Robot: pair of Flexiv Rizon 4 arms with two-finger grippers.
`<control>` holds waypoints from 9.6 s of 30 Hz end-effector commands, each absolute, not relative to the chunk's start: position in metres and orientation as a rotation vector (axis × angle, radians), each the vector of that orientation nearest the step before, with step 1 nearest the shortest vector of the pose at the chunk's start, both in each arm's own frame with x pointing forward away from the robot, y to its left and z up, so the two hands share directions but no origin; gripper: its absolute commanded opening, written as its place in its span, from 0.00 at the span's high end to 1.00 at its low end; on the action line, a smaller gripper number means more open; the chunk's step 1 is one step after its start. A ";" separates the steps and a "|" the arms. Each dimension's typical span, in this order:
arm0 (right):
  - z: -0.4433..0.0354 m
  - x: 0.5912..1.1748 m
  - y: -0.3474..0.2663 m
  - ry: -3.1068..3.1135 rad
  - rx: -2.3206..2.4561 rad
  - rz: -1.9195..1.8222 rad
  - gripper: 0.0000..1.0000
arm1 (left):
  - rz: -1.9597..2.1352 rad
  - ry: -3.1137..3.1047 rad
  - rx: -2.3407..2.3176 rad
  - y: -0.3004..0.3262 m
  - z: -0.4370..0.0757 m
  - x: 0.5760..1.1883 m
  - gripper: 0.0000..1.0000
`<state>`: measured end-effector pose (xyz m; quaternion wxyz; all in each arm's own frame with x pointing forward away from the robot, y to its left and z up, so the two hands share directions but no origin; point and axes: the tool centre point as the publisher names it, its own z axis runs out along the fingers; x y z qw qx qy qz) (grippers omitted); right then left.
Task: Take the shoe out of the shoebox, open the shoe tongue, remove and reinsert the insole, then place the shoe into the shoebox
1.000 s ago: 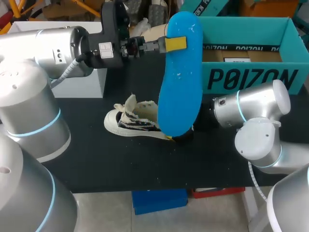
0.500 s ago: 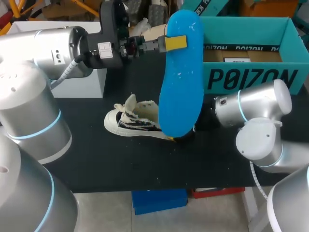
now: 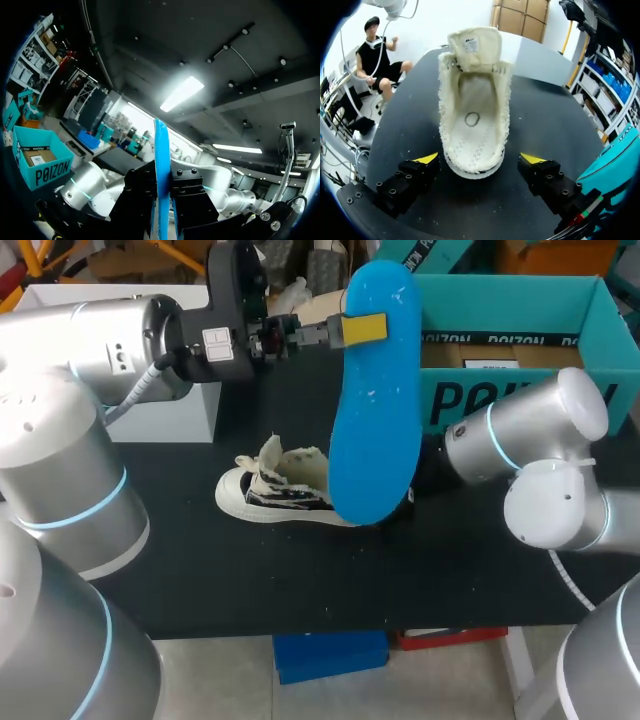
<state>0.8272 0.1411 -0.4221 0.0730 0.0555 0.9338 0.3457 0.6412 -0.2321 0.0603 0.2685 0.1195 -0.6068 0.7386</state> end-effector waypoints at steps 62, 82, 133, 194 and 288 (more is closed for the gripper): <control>-0.392 0.835 0.171 3.062 -0.001 0.003 0.00 | 1.992 -1.640 0.329 -0.233 0.060 0.640 1.00; -0.392 0.835 0.167 3.056 0.017 0.205 0.00 | 1.992 -1.640 0.329 -0.233 0.060 0.640 1.00; -0.417 0.824 0.147 2.795 0.224 1.206 0.00 | 1.992 -1.640 0.329 -0.233 0.060 0.640 1.00; -0.374 0.851 0.152 2.986 0.075 0.043 0.00 | 1.992 -1.640 0.329 -0.233 0.060 0.640 1.00; -0.317 0.874 0.199 3.016 0.662 -0.184 1.00 | 1.992 -1.640 0.329 -0.233 0.060 0.640 1.00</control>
